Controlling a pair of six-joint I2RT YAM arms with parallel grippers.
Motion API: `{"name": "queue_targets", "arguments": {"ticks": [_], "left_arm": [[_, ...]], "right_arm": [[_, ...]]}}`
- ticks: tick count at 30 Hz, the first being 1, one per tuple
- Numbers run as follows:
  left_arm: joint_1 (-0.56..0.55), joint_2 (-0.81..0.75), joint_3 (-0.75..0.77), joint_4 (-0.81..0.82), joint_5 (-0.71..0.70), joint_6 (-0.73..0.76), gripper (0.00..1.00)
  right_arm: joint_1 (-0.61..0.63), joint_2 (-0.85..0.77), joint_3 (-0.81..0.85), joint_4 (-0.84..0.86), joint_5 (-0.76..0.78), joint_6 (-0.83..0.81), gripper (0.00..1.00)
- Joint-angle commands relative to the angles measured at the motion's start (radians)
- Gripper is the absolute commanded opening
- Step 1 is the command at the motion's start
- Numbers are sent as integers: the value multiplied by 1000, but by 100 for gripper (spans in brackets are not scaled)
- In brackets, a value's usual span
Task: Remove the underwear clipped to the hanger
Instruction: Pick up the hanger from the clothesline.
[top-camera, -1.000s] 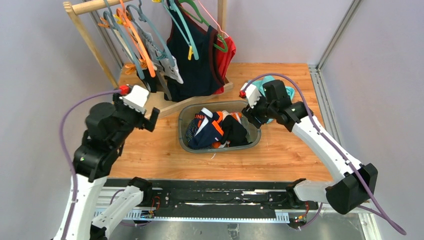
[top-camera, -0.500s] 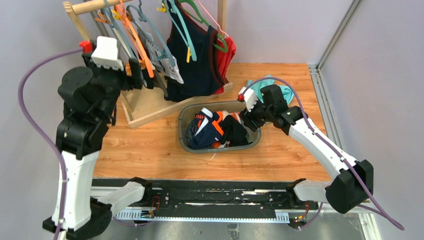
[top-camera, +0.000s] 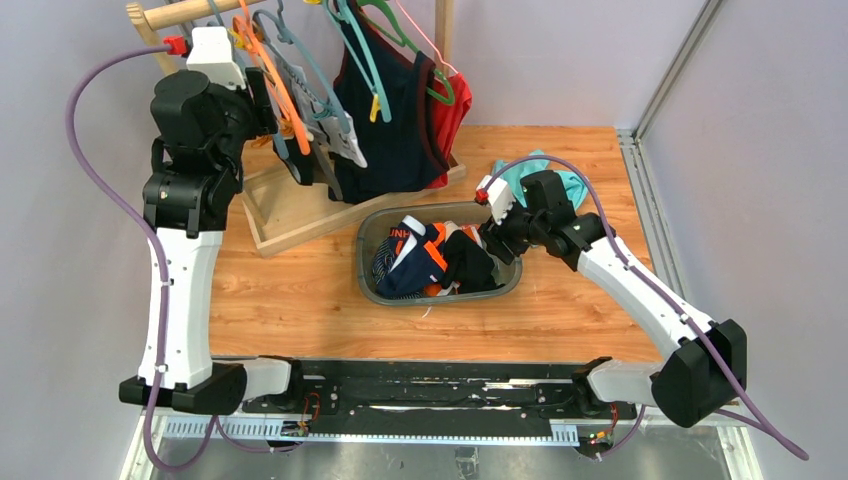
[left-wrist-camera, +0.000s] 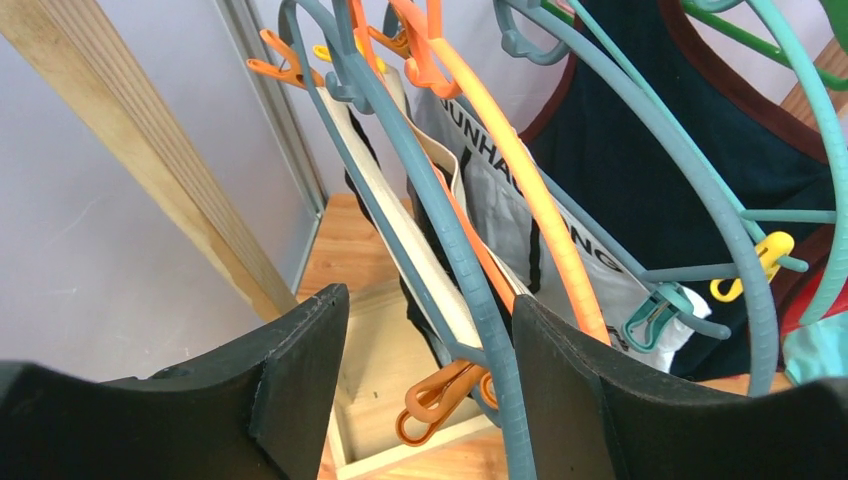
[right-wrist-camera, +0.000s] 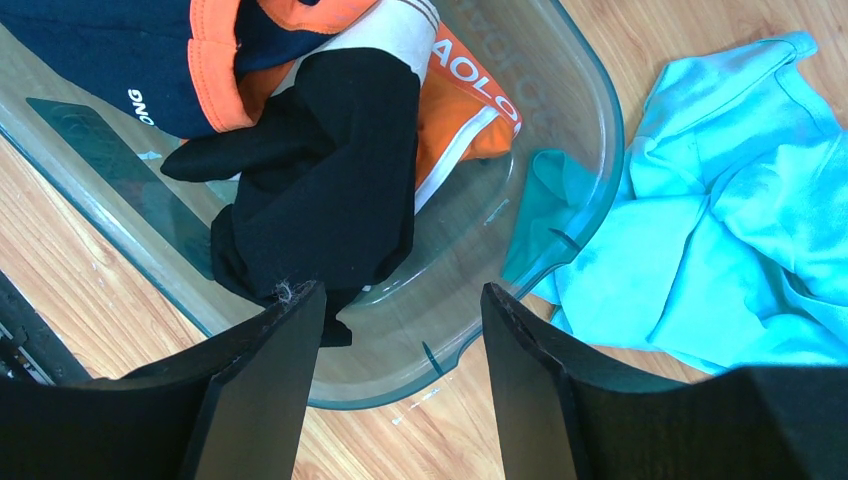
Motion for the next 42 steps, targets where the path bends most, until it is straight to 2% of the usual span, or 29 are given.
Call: {"name": "queue_targets", "arguments": {"ticks": [1, 8, 20, 24, 28, 32, 37, 42], "left_arm": [[21, -4, 9, 43, 48, -41, 65], [40, 20, 5, 74, 44, -38, 64], [76, 104, 15, 92, 48, -34, 58], [80, 108, -1, 92, 48, -29, 53], [87, 69, -72, 132, 44, -24, 42], [87, 5, -148, 183, 32, -14, 24], [87, -24, -153, 189, -4, 1, 3], [87, -33, -94, 173, -34, 20, 0]], "right_arm": [[9, -19, -13, 11, -8, -4, 60], [12, -8, -9, 1, -10, -6, 60], [16, -8, -10, -2, -4, -12, 60], [16, -8, -11, -4, -7, -11, 60], [20, -5, -7, -7, -8, -9, 60], [25, -6, -6, -7, -11, -9, 60], [31, -2, -4, -10, -9, -8, 60], [33, -5, -4, -12, -6, -11, 59]]}}
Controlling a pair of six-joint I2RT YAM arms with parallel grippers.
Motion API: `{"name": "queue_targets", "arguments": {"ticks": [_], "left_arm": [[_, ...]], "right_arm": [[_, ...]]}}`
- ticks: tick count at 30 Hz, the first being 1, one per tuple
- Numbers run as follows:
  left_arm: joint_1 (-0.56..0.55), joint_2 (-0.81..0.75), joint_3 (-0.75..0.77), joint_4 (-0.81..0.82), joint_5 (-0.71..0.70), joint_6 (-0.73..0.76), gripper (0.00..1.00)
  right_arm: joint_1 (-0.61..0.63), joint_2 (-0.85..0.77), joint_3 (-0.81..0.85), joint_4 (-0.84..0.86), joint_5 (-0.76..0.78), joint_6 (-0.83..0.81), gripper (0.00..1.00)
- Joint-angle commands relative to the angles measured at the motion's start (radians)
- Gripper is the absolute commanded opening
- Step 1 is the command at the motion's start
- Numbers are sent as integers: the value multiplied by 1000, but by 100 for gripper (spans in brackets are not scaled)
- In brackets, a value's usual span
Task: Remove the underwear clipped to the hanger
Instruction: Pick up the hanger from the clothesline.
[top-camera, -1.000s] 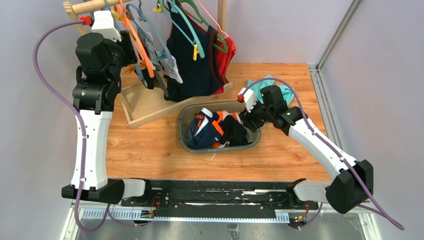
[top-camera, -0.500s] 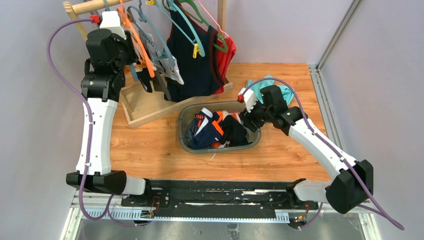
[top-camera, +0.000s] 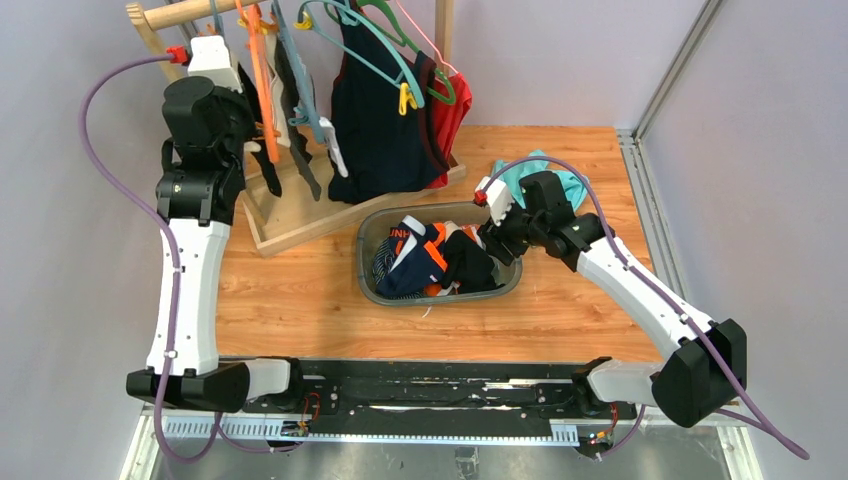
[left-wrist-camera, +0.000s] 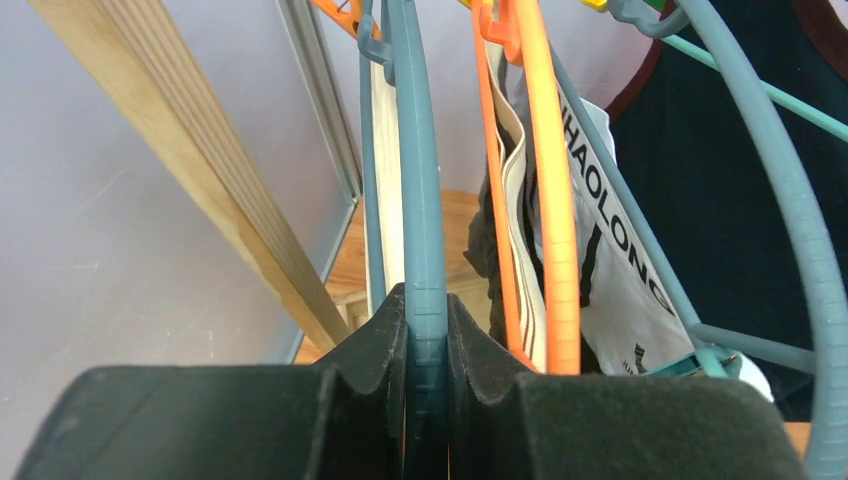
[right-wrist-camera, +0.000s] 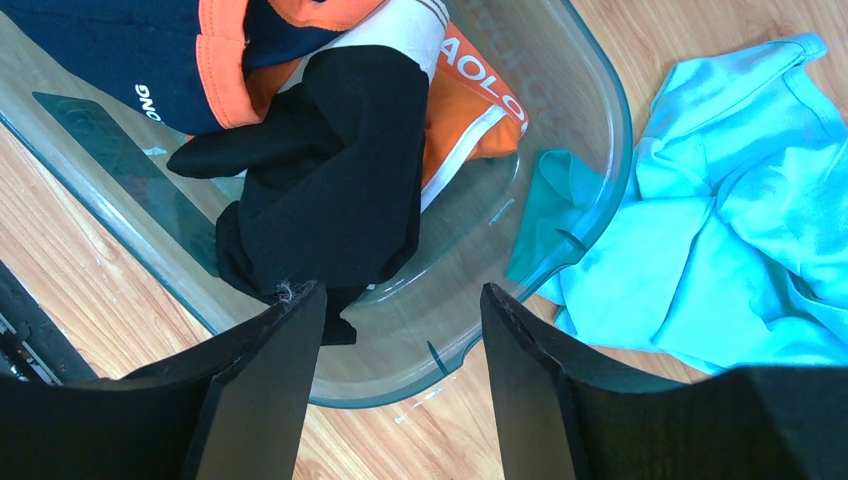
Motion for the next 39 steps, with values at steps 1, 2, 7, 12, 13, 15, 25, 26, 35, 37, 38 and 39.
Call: {"name": "queue_targets", "arguments": {"ticks": [1, 2, 7, 12, 13, 15, 25, 26, 35, 37, 38, 39], "left_arm": [[2, -35, 73, 35, -44, 29, 0], [2, -39, 84, 31, -49, 33, 0], [2, -80, 92, 19, -50, 60, 0], [2, -122, 88, 10, -38, 80, 0], [2, -129, 86, -3, -29, 80, 0], [2, -152, 63, -21, -16, 82, 0], [2, -399, -97, -183, 107, 117, 0], [2, -428, -111, -199, 116, 123, 0], [6, -673, -234, -365, 65, 201, 0], [6, -709, -247, -406, 70, 224, 0], [7, -724, -251, -429, 84, 231, 0], [7, -746, -257, -454, 114, 238, 0]], "right_arm": [[23, -5, -3, -6, -5, -9, 59], [22, -5, -3, -5, -4, -10, 59], [23, -6, -7, -6, -4, -16, 59], [26, -1, -5, -8, -4, -19, 59], [26, 1, -4, -10, -4, -18, 59], [27, -3, -4, -12, -5, -18, 59], [29, -18, -3, -19, -33, -18, 59], [29, -20, -3, -20, -41, -19, 59], [31, -38, -3, -33, -108, -15, 60], [31, -35, -4, -33, -103, -15, 60], [30, -33, -5, -33, -100, -16, 60], [30, -31, -5, -33, -96, -19, 60]]}}
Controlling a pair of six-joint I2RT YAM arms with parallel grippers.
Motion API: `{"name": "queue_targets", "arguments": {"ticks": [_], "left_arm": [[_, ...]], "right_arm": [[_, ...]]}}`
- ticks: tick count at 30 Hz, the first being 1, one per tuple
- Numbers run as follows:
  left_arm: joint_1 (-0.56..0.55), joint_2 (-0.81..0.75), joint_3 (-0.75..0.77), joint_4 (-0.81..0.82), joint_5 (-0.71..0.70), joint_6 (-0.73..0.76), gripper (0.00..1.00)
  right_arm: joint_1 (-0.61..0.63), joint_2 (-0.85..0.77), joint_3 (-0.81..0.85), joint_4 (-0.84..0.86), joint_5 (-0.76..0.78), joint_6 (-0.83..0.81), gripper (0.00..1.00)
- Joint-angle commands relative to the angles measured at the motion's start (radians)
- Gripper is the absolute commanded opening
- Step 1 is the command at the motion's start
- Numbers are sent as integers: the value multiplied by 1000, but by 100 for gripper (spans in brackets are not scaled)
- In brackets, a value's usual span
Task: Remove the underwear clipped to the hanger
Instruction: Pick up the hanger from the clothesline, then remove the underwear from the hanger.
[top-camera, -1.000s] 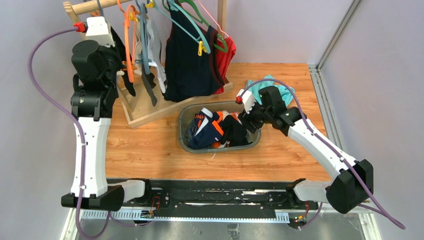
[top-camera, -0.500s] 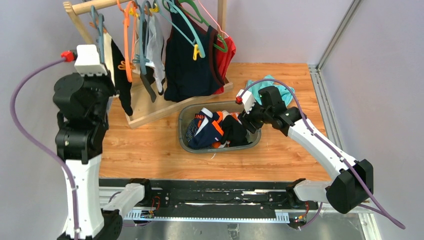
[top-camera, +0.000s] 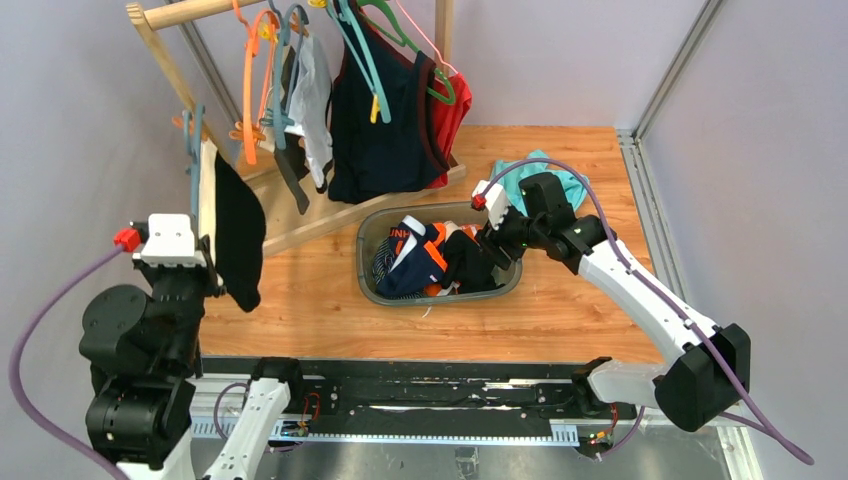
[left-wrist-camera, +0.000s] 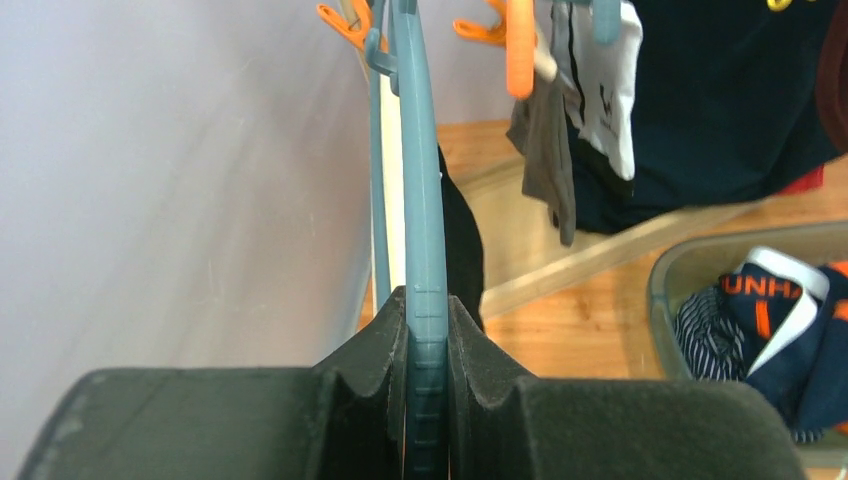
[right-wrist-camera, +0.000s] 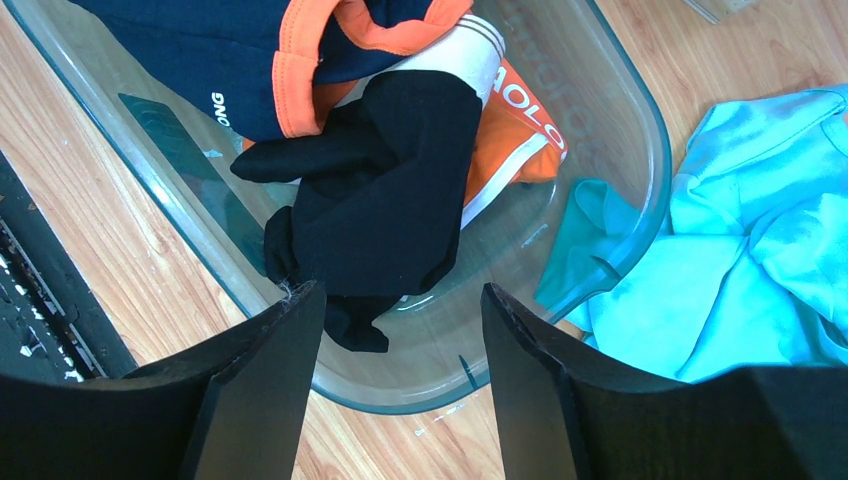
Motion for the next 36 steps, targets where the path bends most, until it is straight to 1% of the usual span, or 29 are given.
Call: {"name": "queue_targets", "arguments": {"ticks": [1, 7, 12, 16, 19, 24, 28, 30, 36], "left_arm": [[9, -66, -25, -85, 55, 68, 0], [60, -151, -55, -207, 174, 94, 0], [121, -185, -32, -353, 367, 127, 0], [123, -210, -29, -443, 539, 187, 0], [123, -205, -37, -471, 668, 241, 0], [123, -113, -37, -472, 851, 306, 0], [123, -1, -30, -470, 981, 409, 0], [123, 57, 6, -470, 1032, 439, 0], [123, 203, 173, -469, 1210, 461, 0]], "right_arm": [[14, -7, -6, -21, -15, -10, 60], [14, -6, -5, -27, -7, -25, 60], [16, 7, -6, -32, 3, -34, 60], [18, 22, -2, -34, 9, -37, 60], [28, 32, 2, -39, 8, -38, 60], [51, 30, 23, -57, -32, -29, 60], [52, 13, 50, -60, -63, 9, 60], [52, 10, 80, -78, -82, 18, 60], [31, 23, 224, -163, -133, 46, 60]]}}
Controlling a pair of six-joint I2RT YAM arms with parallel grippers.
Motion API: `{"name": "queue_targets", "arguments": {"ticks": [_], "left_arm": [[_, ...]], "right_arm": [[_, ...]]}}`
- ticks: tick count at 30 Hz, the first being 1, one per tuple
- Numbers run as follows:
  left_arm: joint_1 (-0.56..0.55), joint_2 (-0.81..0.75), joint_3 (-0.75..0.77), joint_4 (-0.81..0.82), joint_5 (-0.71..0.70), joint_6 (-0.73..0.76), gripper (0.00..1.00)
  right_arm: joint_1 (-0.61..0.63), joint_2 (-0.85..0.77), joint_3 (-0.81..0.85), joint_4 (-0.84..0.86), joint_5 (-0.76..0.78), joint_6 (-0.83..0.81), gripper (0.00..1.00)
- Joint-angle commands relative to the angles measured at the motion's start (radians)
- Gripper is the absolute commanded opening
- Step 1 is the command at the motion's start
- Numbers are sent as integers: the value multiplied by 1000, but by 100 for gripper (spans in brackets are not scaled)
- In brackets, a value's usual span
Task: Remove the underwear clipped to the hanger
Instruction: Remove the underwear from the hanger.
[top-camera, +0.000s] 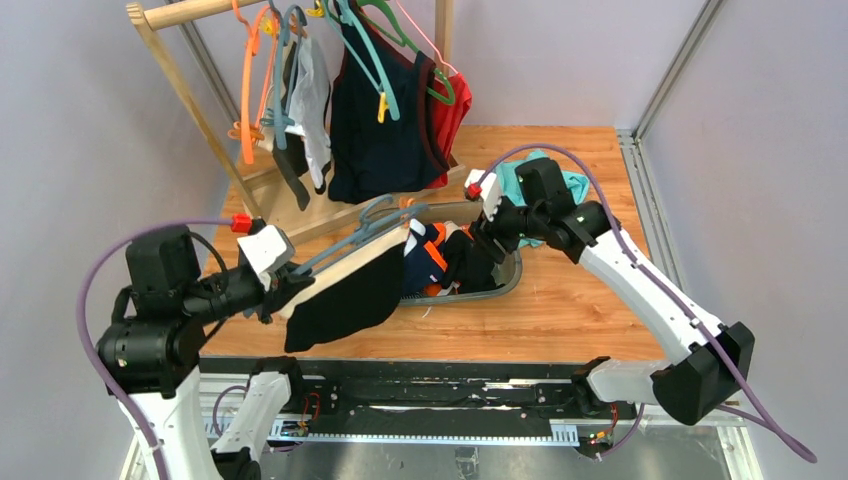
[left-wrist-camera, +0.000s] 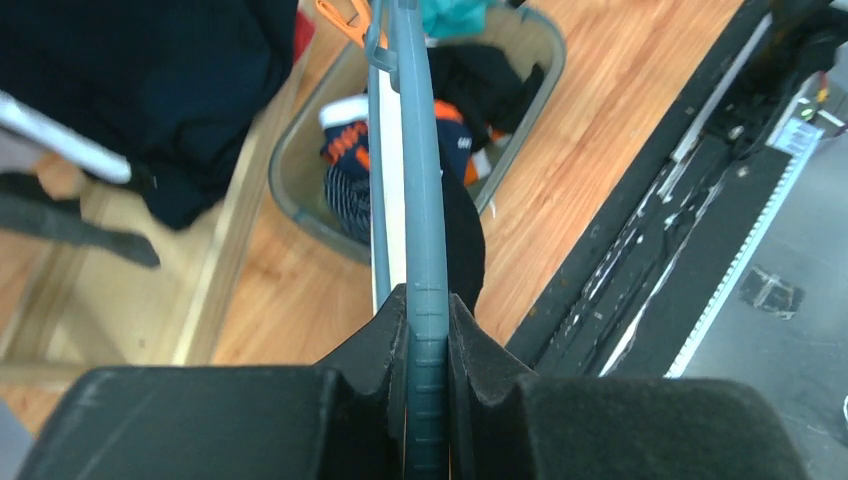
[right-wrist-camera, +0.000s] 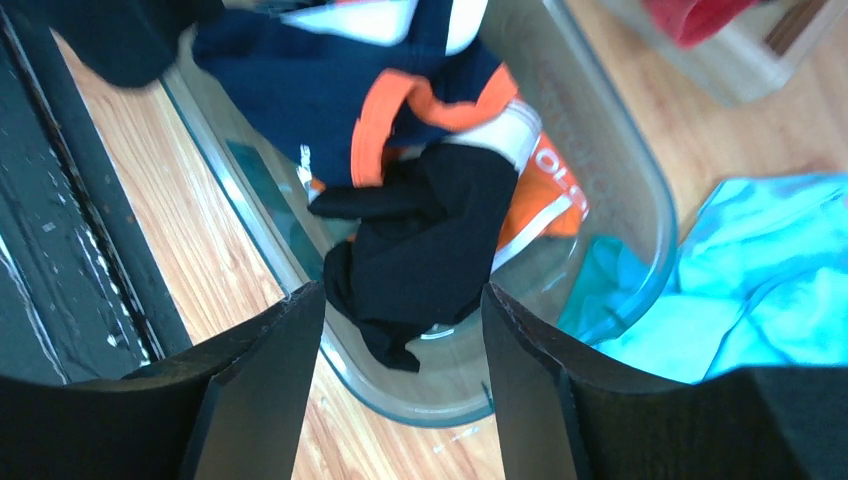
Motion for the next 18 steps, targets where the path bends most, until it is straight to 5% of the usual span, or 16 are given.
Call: {"name": "queue_targets", "arguments": {"ticks": [1, 9, 18], "left_arm": [[7, 69, 130, 36, 221, 53, 0], [8, 163, 167, 38, 391, 104, 0], [6, 96, 63, 40, 492, 151, 0]], "right_arm": [[-20, -10, 114, -60, -64, 51, 60], [-254, -73, 274, -92, -363, 184, 59], [-333, -180, 333, -200, -466, 158, 59]]}}
